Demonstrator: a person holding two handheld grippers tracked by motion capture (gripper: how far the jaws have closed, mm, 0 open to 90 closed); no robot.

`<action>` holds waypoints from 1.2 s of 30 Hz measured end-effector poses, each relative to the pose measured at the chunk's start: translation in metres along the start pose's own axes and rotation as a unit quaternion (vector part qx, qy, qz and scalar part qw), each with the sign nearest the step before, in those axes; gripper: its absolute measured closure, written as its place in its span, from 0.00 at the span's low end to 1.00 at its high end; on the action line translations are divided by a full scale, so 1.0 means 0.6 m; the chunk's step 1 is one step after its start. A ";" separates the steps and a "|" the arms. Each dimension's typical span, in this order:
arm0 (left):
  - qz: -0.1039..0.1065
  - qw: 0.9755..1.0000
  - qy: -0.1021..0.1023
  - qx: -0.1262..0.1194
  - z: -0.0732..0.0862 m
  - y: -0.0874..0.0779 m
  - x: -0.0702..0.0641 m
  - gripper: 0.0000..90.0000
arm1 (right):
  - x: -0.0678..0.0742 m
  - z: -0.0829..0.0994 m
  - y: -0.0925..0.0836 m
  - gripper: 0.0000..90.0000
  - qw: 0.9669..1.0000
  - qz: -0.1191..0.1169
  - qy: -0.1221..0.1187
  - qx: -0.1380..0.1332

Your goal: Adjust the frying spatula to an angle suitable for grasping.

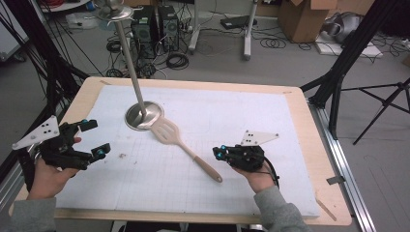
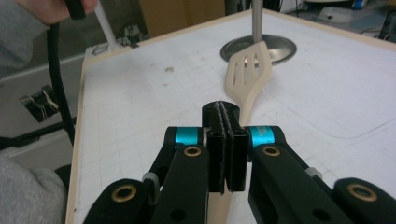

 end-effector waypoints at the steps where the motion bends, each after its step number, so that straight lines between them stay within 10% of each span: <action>1: 0.000 1.000 0.000 0.000 0.000 0.001 0.000 0.02 | 0.001 0.003 0.004 0.99 1.000 0.000 0.000 0.006; 36: 0.000 1.000 -0.005 0.004 0.006 0.001 0.002 0.02 | 0.024 0.097 0.114 0.99 0.989 0.010 0.000 0.145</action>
Point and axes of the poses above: each handheld gripper's, and its own axes: y roughly forward along the jaws, z roughly out of its underside, x roughly to its left, the point moved 8 cm from there along y, roughly forward along the jaws, and after that the axes turned 1 degree about -z, right-handed, at the moved point
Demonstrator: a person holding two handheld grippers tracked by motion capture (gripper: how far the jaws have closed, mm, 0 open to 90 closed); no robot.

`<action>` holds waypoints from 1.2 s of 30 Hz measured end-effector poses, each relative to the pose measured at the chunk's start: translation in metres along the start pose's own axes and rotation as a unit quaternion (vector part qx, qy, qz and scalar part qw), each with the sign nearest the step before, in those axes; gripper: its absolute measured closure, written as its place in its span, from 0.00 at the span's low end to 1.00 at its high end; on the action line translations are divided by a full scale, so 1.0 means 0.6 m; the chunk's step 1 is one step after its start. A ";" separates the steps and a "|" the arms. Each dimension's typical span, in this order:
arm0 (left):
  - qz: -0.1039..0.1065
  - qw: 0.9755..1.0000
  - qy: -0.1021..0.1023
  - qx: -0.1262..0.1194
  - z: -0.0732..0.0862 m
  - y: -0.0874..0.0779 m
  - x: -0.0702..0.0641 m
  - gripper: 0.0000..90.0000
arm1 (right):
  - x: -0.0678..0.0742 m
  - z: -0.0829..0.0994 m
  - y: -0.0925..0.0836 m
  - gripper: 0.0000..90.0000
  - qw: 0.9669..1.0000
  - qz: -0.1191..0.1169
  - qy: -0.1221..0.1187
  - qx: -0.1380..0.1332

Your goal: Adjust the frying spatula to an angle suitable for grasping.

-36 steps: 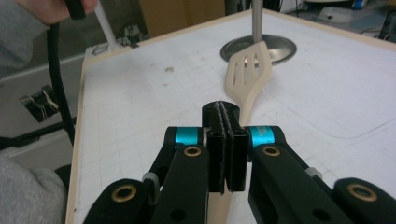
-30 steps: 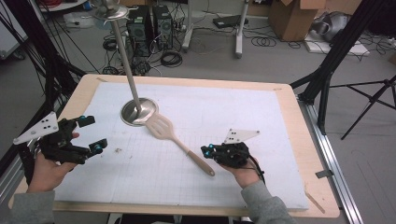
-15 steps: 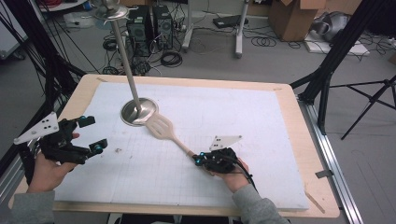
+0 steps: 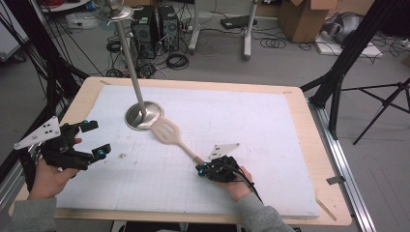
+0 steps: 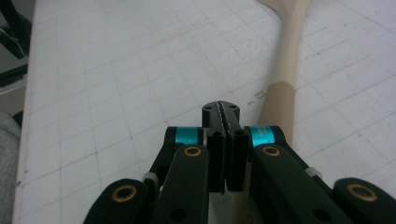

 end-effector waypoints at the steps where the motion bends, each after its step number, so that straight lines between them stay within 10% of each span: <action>1: 0.000 1.000 0.000 0.000 0.000 0.000 0.000 0.02 | 0.000 0.000 0.000 0.99 1.000 0.000 0.000 0.000; 36: 0.001 1.000 -0.004 0.006 0.008 0.003 0.004 0.02 | -0.027 0.022 -0.025 1.00 0.999 0.035 -0.018 0.032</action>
Point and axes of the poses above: each handheld gripper's, and its own axes: y roughly forward along the jaws, z roughly out of its underside, x roughly to its left, the point moved 8 cm from there along y, roughly forward along the jaws, and after that the axes turned 1 degree about -z, right-handed, at the moved point
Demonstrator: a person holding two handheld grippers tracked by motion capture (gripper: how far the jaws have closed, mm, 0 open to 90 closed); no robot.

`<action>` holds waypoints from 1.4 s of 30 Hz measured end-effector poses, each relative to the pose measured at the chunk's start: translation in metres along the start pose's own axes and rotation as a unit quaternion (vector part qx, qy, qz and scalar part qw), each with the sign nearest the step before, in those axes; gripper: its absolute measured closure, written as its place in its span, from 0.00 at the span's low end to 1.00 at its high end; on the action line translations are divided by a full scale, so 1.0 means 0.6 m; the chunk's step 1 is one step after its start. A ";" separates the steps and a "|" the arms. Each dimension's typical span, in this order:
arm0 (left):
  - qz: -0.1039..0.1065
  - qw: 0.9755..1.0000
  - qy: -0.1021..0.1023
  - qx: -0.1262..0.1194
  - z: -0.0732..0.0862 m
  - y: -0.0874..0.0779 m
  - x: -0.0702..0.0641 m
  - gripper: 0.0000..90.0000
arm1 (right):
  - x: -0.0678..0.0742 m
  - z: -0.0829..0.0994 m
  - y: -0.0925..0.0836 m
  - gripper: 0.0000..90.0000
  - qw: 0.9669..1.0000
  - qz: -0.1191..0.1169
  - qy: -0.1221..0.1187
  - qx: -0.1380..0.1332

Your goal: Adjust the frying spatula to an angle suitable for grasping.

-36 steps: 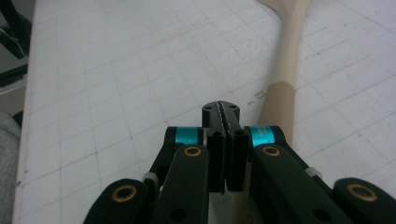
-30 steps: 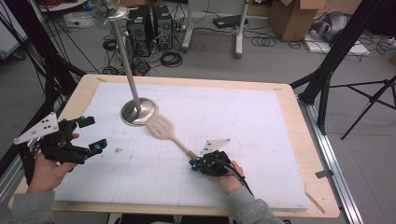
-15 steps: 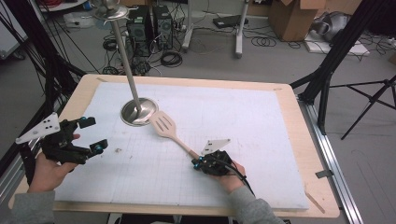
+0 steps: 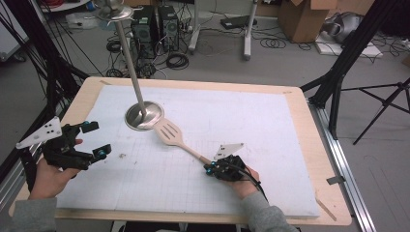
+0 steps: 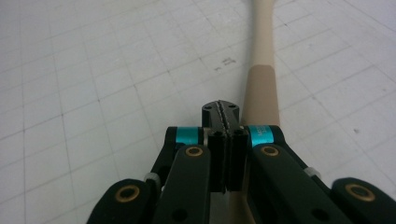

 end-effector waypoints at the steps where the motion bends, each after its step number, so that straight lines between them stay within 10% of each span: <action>1: 0.000 1.000 0.000 0.000 0.000 0.000 0.000 0.02 | -0.002 0.001 -0.002 1.00 1.000 0.002 0.001 0.000; 42: -0.001 1.000 -0.001 0.000 0.001 -0.002 -0.001 0.02 | -0.074 0.026 -0.036 1.00 0.997 0.072 0.020 -0.009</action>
Point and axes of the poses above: each handheld gripper's, and its own axes: y roughly forward along the jaws, z roughly out of its underside, x roughly to its left, the point moved 8 cm from there along y, roughly forward along the jaws, and after that the axes turned 1 degree about -z, right-handed, at the moved point
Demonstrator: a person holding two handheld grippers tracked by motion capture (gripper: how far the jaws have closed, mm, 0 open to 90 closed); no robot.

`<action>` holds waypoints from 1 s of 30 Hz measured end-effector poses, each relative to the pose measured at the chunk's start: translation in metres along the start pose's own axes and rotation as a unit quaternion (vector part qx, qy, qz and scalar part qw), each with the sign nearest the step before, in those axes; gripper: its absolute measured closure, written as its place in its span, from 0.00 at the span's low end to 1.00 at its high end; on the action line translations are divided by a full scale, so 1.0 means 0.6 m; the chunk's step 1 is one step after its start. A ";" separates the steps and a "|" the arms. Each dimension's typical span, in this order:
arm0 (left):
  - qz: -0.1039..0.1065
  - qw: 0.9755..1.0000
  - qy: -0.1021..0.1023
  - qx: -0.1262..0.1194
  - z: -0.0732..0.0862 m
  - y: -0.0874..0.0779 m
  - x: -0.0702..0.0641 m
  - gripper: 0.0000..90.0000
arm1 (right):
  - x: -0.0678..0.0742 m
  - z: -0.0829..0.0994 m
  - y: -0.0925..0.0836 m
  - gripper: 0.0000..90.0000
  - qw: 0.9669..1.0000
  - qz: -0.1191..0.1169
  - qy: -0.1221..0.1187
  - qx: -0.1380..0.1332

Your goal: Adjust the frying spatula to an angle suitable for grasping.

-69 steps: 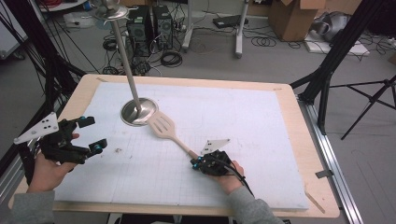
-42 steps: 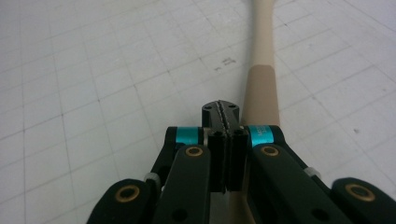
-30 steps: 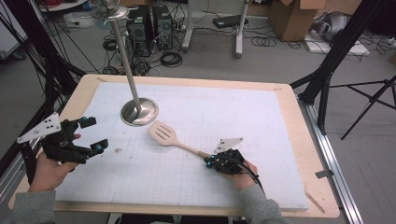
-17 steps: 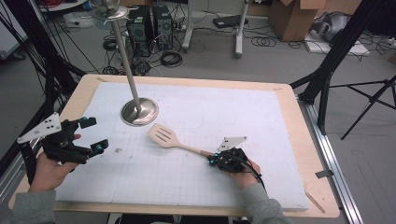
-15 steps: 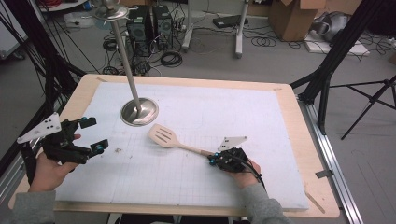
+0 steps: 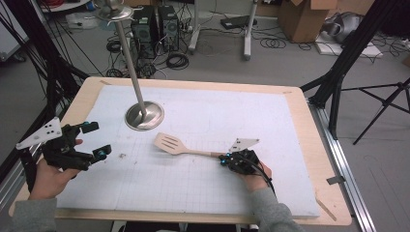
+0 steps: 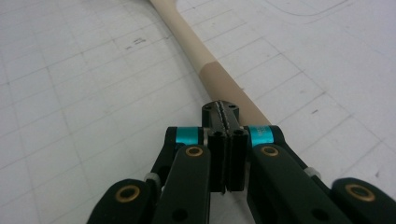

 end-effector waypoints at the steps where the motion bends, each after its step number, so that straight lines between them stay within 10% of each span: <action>1: -0.001 1.000 0.001 0.000 0.000 -0.001 0.000 0.02 | -0.001 0.000 0.000 1.00 1.000 0.004 0.003 0.000; 16: 0.001 1.000 -0.005 -0.007 -0.004 -0.001 0.001 0.02 | 0.038 -0.077 0.015 1.00 0.998 0.003 0.033 -0.051; 30: 0.003 1.000 -0.006 -0.002 0.001 0.004 0.002 0.02 | 0.022 -0.107 0.061 1.00 0.996 0.013 0.068 -0.062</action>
Point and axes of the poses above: each handheld gripper's, and its own axes: y roughly forward along the jaws, z roughly out of its underside, x roughly to its left, the point moved 8 cm from there along y, roughly forward along the jaws, and after that the axes turned 1 degree about -z, right-handed, at the moved point
